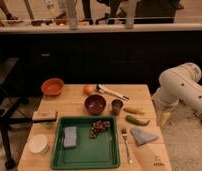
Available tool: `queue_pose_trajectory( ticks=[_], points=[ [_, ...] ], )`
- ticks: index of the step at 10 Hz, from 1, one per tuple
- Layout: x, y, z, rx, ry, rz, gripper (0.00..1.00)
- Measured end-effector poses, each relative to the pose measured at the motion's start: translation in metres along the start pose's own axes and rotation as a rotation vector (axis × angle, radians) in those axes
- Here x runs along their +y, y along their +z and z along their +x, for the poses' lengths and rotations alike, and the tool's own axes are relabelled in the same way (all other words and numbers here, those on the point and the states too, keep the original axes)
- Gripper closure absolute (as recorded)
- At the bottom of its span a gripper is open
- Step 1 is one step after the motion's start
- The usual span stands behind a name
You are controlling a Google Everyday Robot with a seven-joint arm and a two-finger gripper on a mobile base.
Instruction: Wipe tray with brush
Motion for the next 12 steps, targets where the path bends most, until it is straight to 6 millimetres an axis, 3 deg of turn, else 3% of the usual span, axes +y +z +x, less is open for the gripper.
queue_pose_trajectory(
  ticks=[3, 9, 12],
  points=[
    [-0.006, -0.002, -0.004, -0.023, 0.065, 0.026, 0.20],
    [-0.103, -0.026, -0.047, -0.058, 0.241, 0.149, 0.20],
    [-0.123, -0.019, -0.059, -0.053, 0.359, 0.211, 0.20]
  ],
)
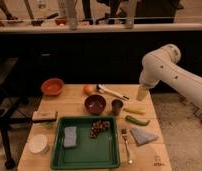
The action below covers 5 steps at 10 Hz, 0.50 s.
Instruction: Wipe tray with brush
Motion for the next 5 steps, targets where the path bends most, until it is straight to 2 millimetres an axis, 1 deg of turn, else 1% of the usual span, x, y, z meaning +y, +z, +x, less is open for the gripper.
queue_pose_trajectory(
  ticks=[3, 5],
  points=[
    [-0.004, 0.017, -0.011, -0.052, 0.093, 0.019, 0.20],
    [-0.005, 0.024, -0.017, -0.104, 0.100, -0.009, 0.20]
  ],
)
